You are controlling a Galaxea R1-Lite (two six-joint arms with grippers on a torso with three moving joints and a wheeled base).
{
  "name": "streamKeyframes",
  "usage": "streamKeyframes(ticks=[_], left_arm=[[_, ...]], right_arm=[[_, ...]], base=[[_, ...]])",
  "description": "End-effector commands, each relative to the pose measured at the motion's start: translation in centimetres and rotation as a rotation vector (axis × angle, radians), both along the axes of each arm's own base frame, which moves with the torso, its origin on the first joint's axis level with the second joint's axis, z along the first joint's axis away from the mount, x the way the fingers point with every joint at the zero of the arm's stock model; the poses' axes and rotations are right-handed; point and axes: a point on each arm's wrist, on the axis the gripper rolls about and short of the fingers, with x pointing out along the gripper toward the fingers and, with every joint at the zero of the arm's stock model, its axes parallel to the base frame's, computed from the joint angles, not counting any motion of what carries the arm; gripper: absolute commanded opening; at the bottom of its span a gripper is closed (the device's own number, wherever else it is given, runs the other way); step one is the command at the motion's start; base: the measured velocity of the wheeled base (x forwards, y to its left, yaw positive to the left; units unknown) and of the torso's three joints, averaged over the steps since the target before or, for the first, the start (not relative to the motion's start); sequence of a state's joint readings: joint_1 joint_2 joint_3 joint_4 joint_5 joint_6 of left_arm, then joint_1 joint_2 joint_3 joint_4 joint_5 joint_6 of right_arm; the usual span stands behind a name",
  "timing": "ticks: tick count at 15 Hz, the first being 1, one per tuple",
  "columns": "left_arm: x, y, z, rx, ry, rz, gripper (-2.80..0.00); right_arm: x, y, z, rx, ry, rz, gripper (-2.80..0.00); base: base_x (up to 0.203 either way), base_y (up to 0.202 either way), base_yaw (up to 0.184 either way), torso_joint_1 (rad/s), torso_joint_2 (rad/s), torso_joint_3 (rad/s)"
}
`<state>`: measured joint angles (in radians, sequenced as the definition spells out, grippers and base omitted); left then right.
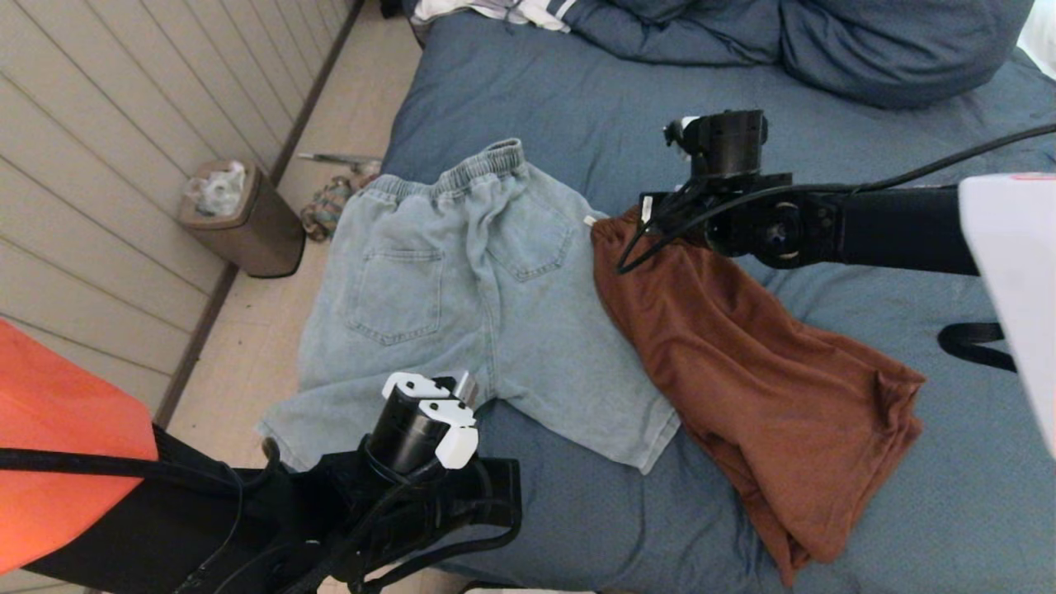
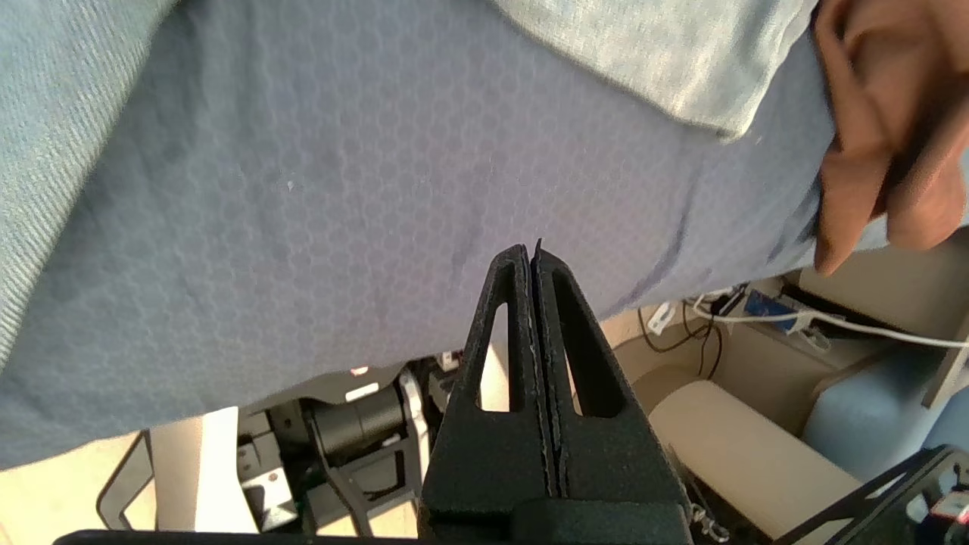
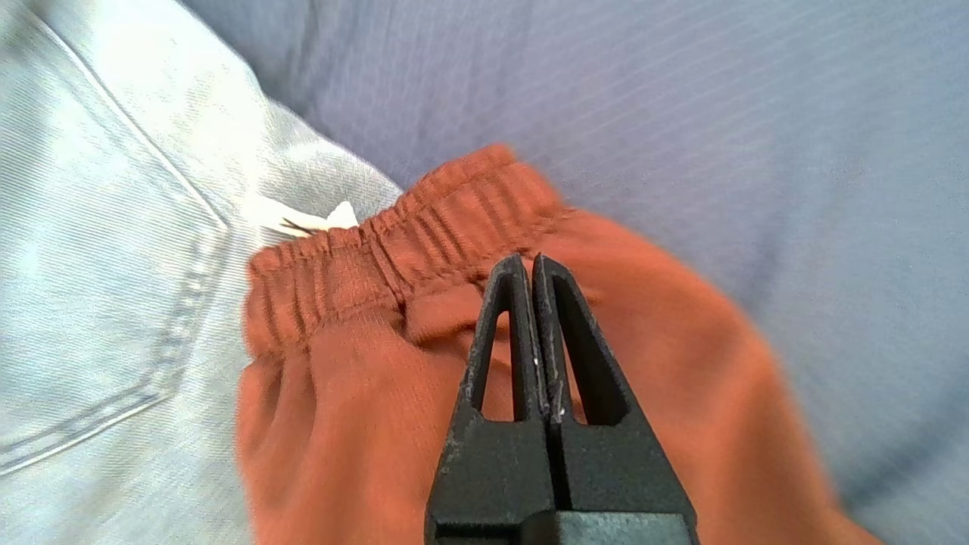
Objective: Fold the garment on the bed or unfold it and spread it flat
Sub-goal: Fold the brown shorts
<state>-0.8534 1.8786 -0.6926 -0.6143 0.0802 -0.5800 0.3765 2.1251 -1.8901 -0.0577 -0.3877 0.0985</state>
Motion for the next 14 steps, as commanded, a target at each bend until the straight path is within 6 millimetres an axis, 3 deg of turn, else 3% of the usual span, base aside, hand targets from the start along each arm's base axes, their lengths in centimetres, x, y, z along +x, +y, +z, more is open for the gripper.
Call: streamKeyframes(ticks=[1,3,4,7,8,10,12,14], left_arm=[[-0.1,0.1,0.5,-0.016,-0.012,0.003,-2.8],[-0.3,0.3,1.5,-0.035,-0.033,0.006,-2.8],[-0.6,0.8,3.0,-0.062,-0.067,0.016,-2.8],[-1.1,2.0,5.4,-0.083,-0.12,0.046,-2.8],[-1.5,2.6,6.4,-0.089,-0.128,0.046,-2.8],[-1.8,3.0,7.0,-0.067,-0.108,0.042,-2.8],[-1.6,2.9,6.1,-0.042,-0.087,0.053,-2.8],[-1.5,2.9,5.9,-0.032,-0.082,0.055,-2.8]], right_arm=[[-2.5,-0.2,2.6,0.022,-0.041,0.015,-2.8],[-3.4,-0.5,3.1,0.017,-0.016,0.017,-2.8],[-5.1,-1.3,4.5,0.017,0.017,0.014,-2.8],[-8.6,-4.9,5.3,0.062,0.248,-0.037,-2.8],[-8.6,-7.5,5.1,0.111,0.304,-0.07,-2.8],[-8.7,-14.8,3.9,0.251,0.417,-0.079,-2.8],[-9.9,-21.2,1.3,0.35,0.531,-0.045,-2.8],[-11.6,-26.1,-1.6,0.373,0.612,-0.021,-2.8]], base=[[0.0,0.0,0.0,0.0,0.0,0.0],[0.0,0.0,0.0,0.0,0.0,0.0],[0.0,0.0,0.0,0.0,0.0,0.0],[0.0,0.0,0.0,0.0,0.0,0.0],[0.0,0.0,0.0,0.0,0.0,0.0],[0.0,0.0,0.0,0.0,0.0,0.0],[0.0,0.0,0.0,0.0,0.0,0.0],[0.0,0.0,0.0,0.0,0.0,0.0]])
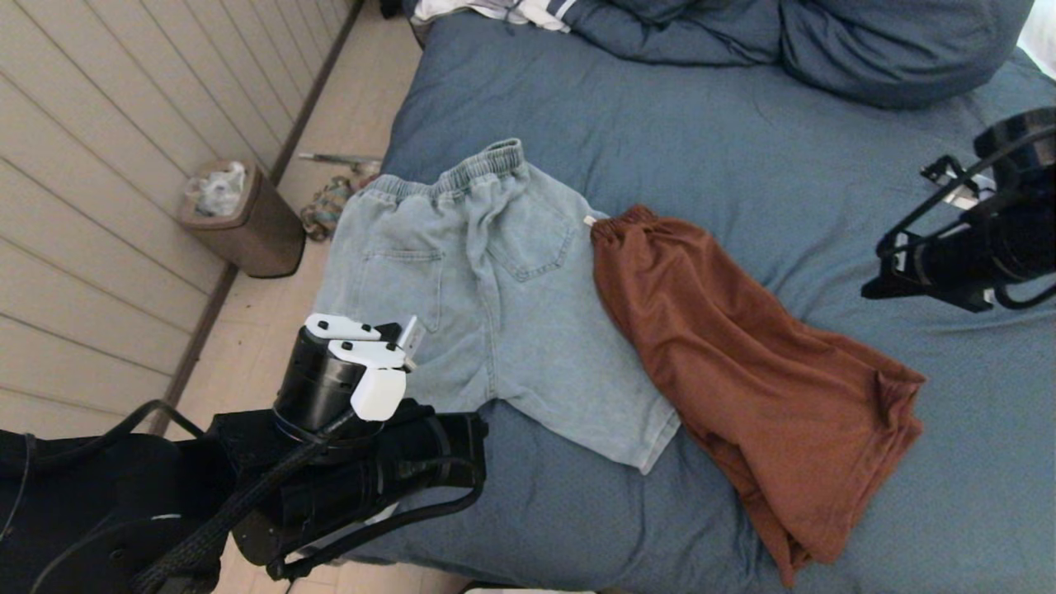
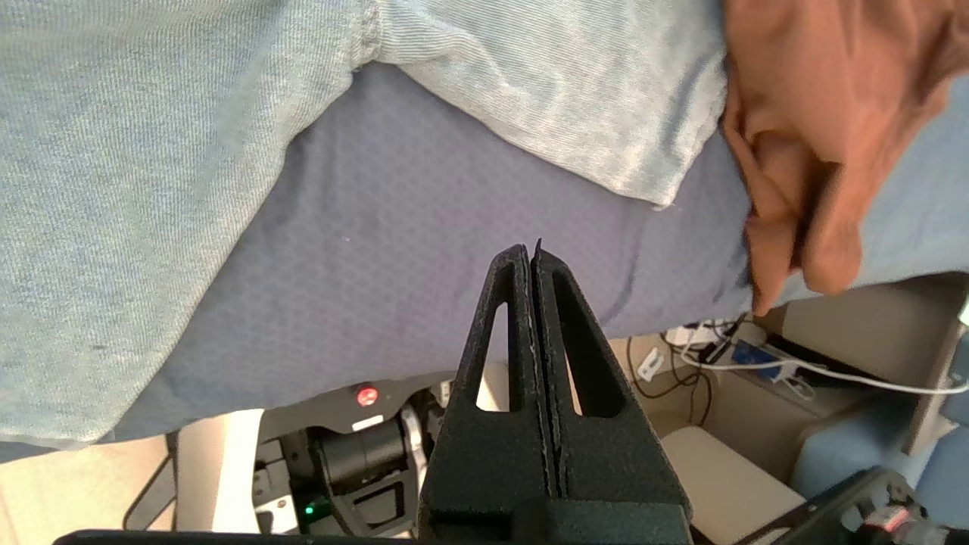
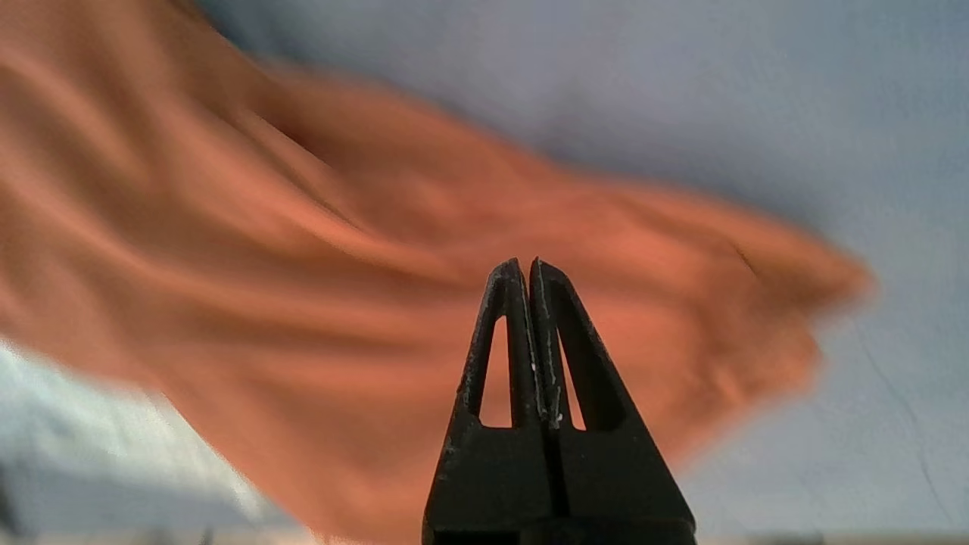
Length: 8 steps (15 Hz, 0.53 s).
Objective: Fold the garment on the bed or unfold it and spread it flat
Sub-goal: Fold the brown shorts
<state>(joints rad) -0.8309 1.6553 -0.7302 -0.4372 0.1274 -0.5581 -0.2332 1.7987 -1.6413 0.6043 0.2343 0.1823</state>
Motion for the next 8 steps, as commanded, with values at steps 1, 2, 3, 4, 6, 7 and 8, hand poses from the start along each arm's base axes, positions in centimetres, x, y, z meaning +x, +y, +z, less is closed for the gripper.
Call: streamKeyframes(ticks=[1,2,3,4,6,7,8], left_arm=[[0.1,-0.1,-0.6,0.009,0.014,0.0,-2.8],[0.2,-0.3,-1.2,0.019,0.029,-0.006,-2.8],[0.3,-0.6,-1.6,0.027,0.039,-0.009,-2.8],[0.4,-0.8,-2.1,0.037,0.051,-0.011,-2.8],[0.4,-1.3,-2.9,0.054,0.072,-0.022,-2.8],[0.4,-1.3,-3.0,0.057,0.076,-0.022,-2.8],[0.5,-1.4,-3.2,0.061,0.079,-0.022,-2.8]], right_arm=[[-2.9,-5.6,-2.4,0.052,0.044,0.028,-0.73],[-4.0,-7.3,-3.4,0.031,0.064,0.033,0.0],[-4.5,-8.2,-4.7,0.024,0.08,0.044,0.0],[-4.5,-8.8,-5.9,0.016,0.078,0.045,0.0],[-3.4,-10.3,-8.1,-0.048,0.027,0.054,0.0],[-3.2,-10.7,-9.0,-0.059,0.034,0.063,0.0],[-2.9,-11.3,-10.0,-0.071,0.055,0.079,0.0]], base=[[0.0,0.0,0.0,0.0,0.0,0.0],[0.0,0.0,0.0,0.0,0.0,0.0],[0.0,0.0,0.0,0.0,0.0,0.0],[0.0,0.0,0.0,0.0,0.0,0.0],[0.0,0.0,0.0,0.0,0.0,0.0],[0.0,0.0,0.0,0.0,0.0,0.0],[0.0,0.0,0.0,0.0,0.0,0.0]])
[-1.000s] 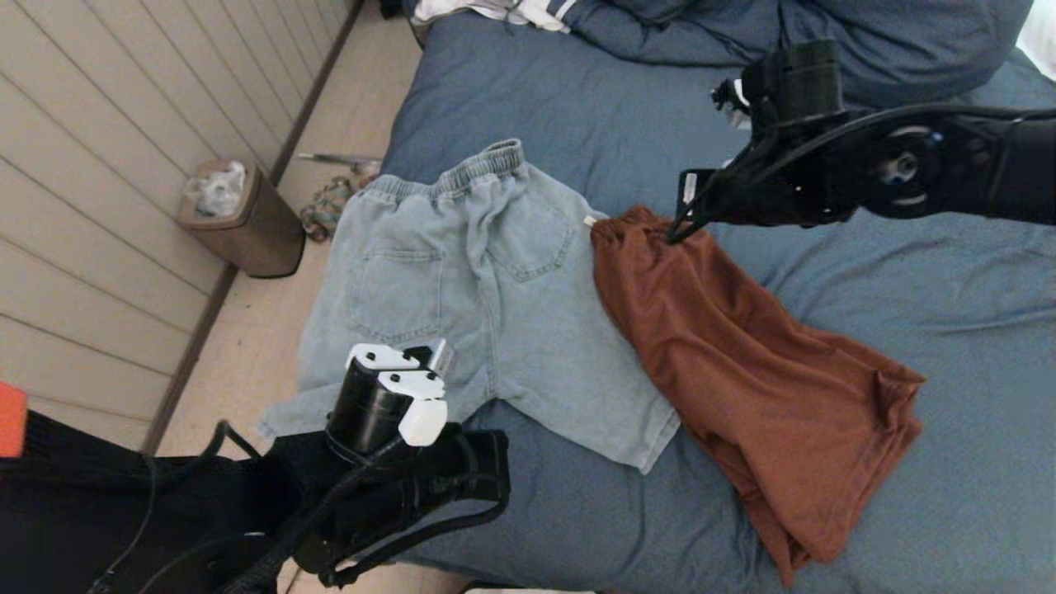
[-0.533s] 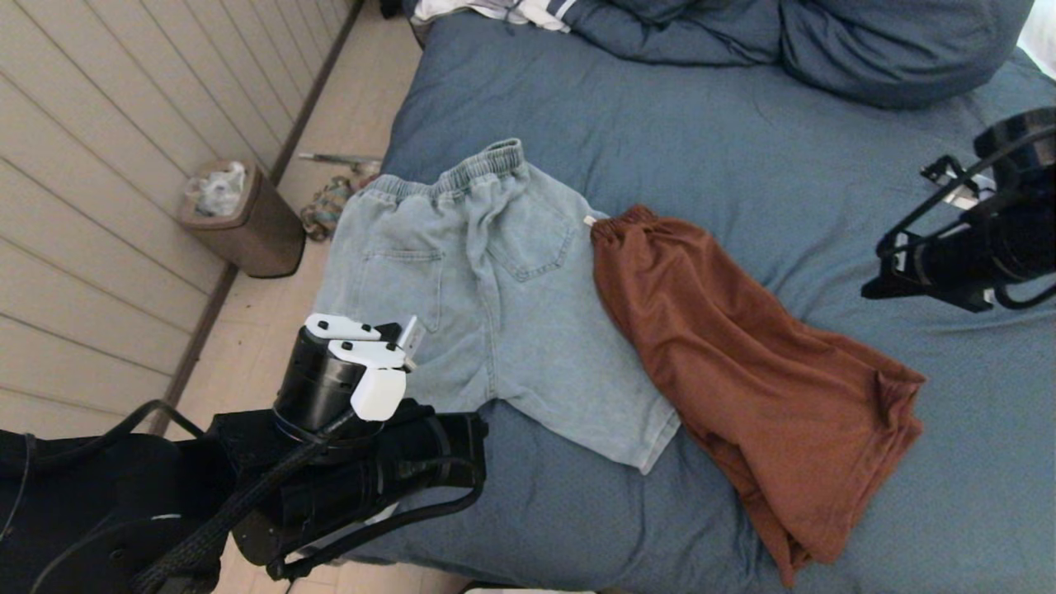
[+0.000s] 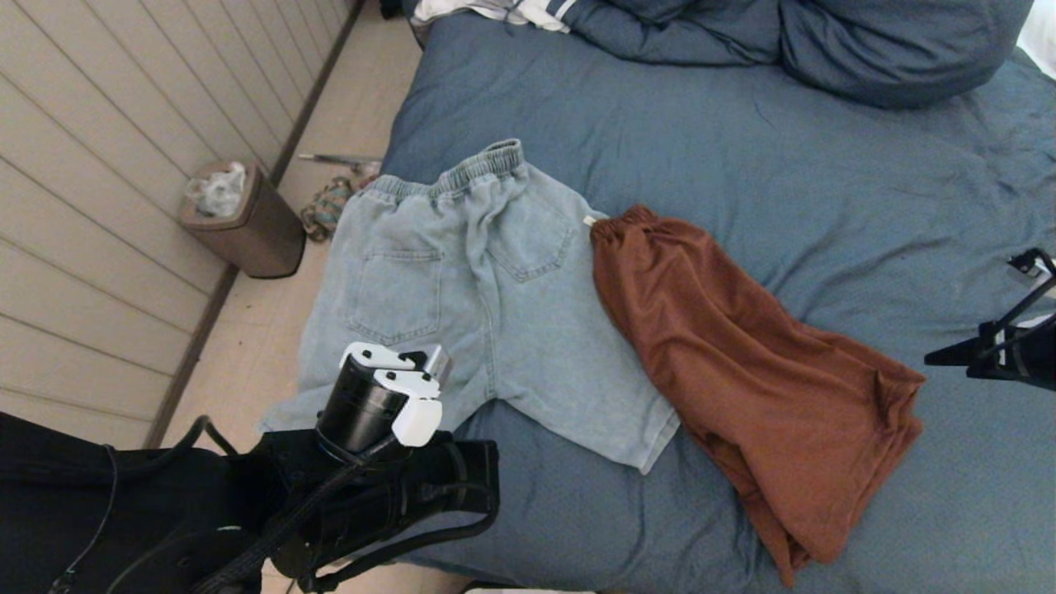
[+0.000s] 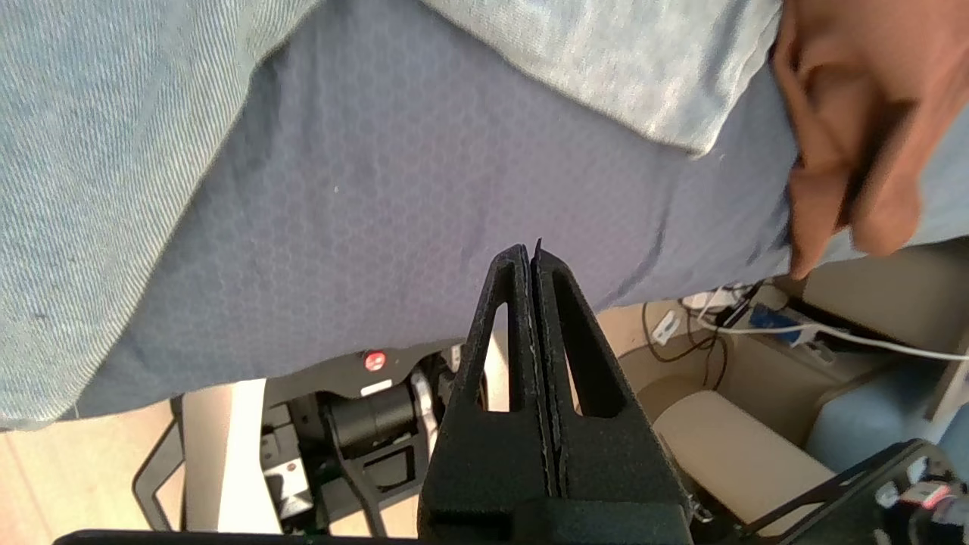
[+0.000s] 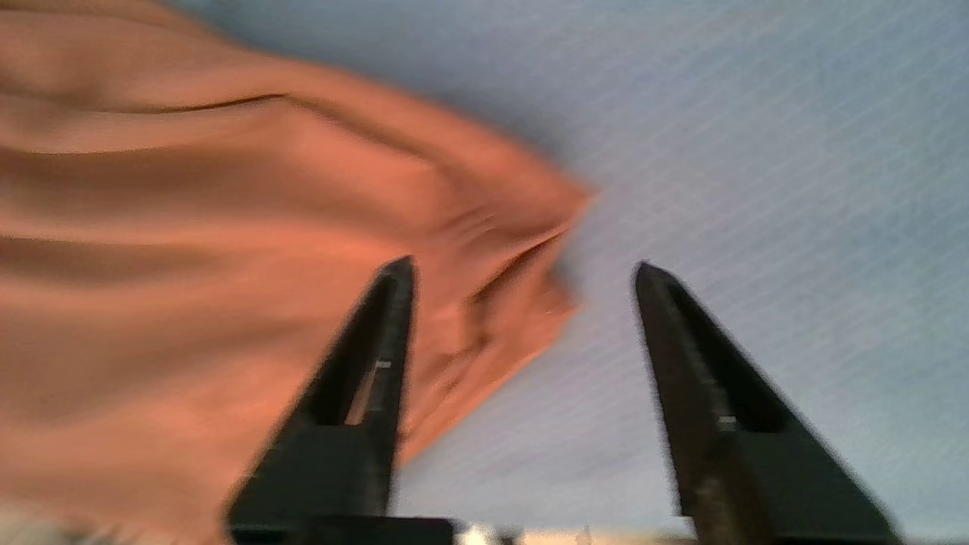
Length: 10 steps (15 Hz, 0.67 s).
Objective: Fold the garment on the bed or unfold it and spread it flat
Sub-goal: Fold the brown shorts
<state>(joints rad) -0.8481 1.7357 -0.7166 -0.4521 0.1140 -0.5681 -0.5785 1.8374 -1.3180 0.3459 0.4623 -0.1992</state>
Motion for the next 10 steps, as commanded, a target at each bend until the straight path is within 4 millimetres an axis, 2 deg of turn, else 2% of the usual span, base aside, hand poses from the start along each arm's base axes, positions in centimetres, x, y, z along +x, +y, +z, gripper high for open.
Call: streamKeyframes(ticks=[1,5,10], left_arm=[[0.2,-0.3,-0.8,0.016,0.018,0.0,-2.8],[0.1,-0.5,-0.9,0.02,0.021,-0.005,-2.8],[-0.4,-0.9,-1.5,0.033,0.034,-0.023,-2.8]], right_arm=[[0.5,-1.4,-3.0,0.003,0.065,0.019,0.0],[1.3,-1.6,-6.0,0.041,0.139,0.048,0.0],[2.2,0.5,-7.7,0.07,0.187,0.116,0.0]], base=[[0.0,0.0,0.0,0.0,0.0,0.0],[0.0,0.0,0.0,0.0,0.0,0.0],[0.0,0.0,0.0,0.0,0.0,0.0]])
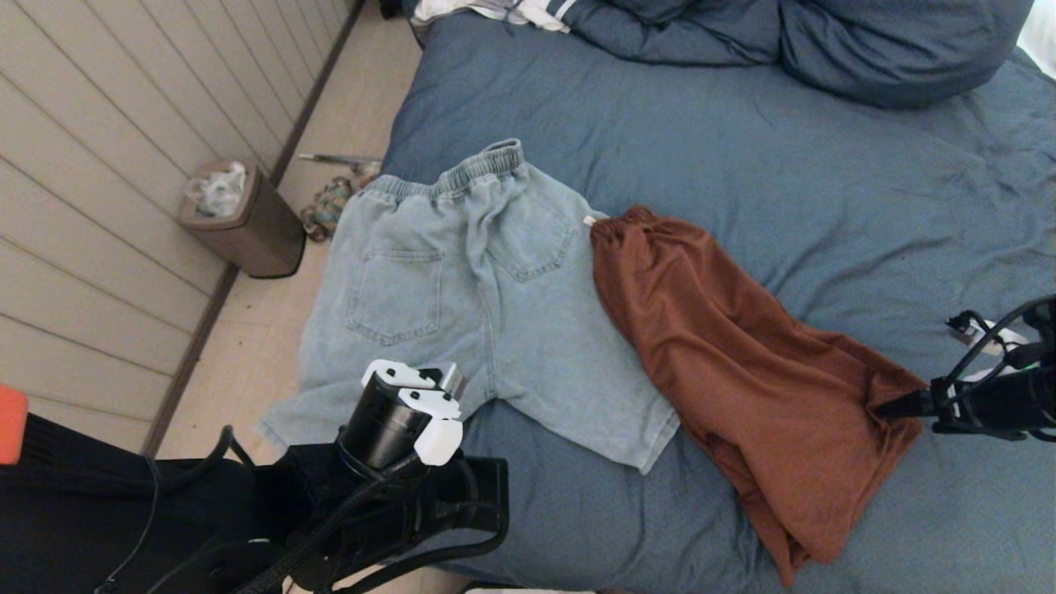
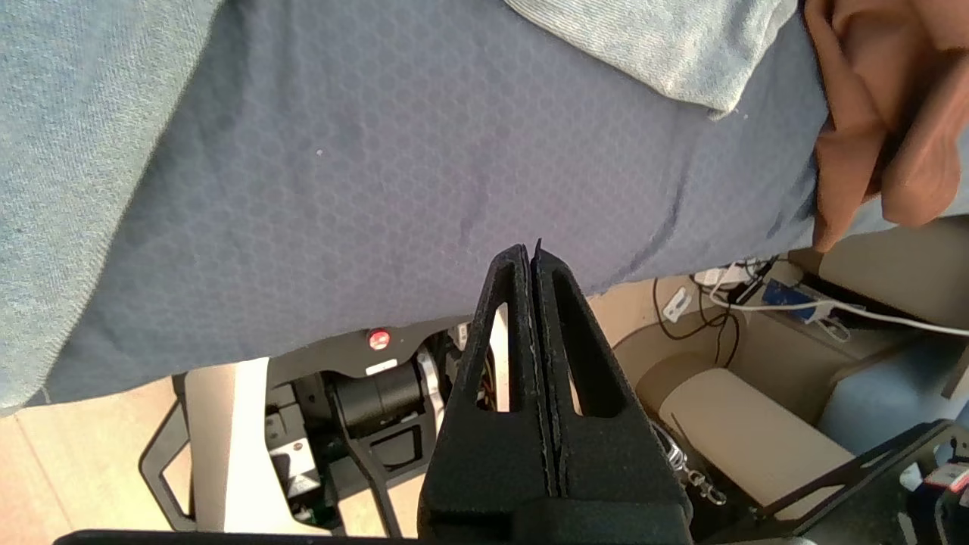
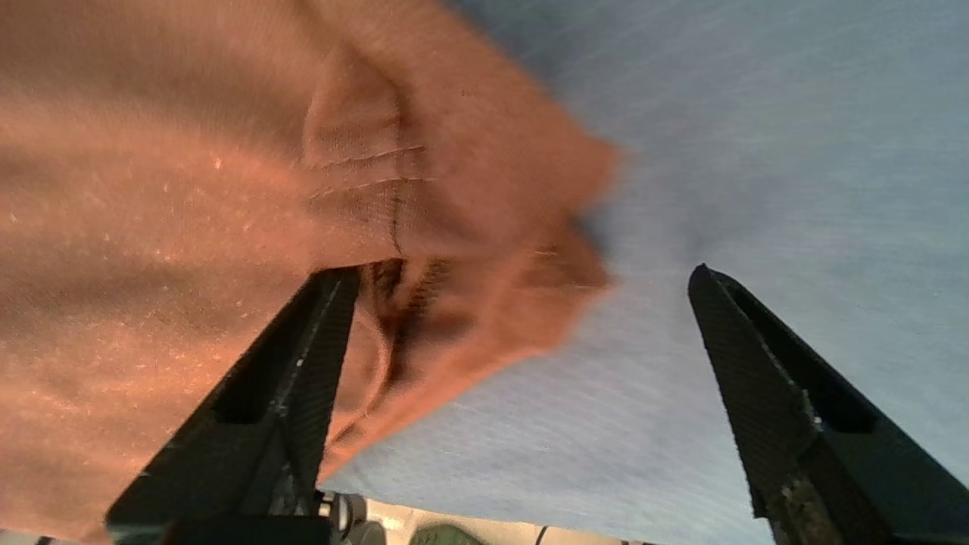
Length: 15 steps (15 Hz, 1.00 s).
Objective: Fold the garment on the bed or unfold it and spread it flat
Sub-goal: Fold the brown shorts
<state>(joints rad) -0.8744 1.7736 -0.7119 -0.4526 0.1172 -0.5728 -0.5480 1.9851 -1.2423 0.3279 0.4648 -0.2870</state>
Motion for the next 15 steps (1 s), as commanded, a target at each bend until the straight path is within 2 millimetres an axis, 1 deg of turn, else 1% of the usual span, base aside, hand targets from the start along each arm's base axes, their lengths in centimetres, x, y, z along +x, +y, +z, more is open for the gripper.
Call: streamKeyframes(ticks=[1,4,6,7,11,14,15], left_arm=[[-0.1,-0.2,-0.3,0.004,0.007,-0.004,-2.8],[-0.2,-0.2,-0.3,0.005,0.007,-0.007,-2.8],[-0.3,-0.3,-0.3,0.006,0.006,-0.008,-2.8],[-0.3,-0.3,-0.4,0.007,0.007,-0.01,-2.8],[-0.7,-0.5,-0.5,0.001,-0.001,-0.021,-2.8],[-0.7,-0.6,-0.6,0.003,0.001,-0.024,-2.8],[-0.7,-0.6,-0.6,0.004,0.0,-0.023,-2.8]], right_arm=[[0.5,0.6,-1.3,0.024,0.032,0.024,0.0],[1.2,2.0,-2.6,0.045,0.072,0.067,0.0],[1.1,2.1,-2.6,0.048,0.075,0.067,0.0],[1.1,2.1,-2.6,0.047,0.071,0.066,-2.8],[1.5,1.5,-2.5,0.004,-0.007,0.057,-2.8],[1.1,2.0,-2.3,0.009,-0.007,0.064,-2.8],[0.6,2.6,-1.7,0.007,-0.016,0.075,-2.8]], base=[[0.0,0.0,0.0,0.0,0.0,0.0],[0.0,0.0,0.0,0.0,0.0,0.0],[0.0,0.0,0.0,0.0,0.0,0.0],[0.0,0.0,0.0,0.0,0.0,0.0],[0.0,0.0,0.0,0.0,0.0,0.0],[0.0,0.0,0.0,0.0,0.0,0.0],[0.0,0.0,0.0,0.0,0.0,0.0]])
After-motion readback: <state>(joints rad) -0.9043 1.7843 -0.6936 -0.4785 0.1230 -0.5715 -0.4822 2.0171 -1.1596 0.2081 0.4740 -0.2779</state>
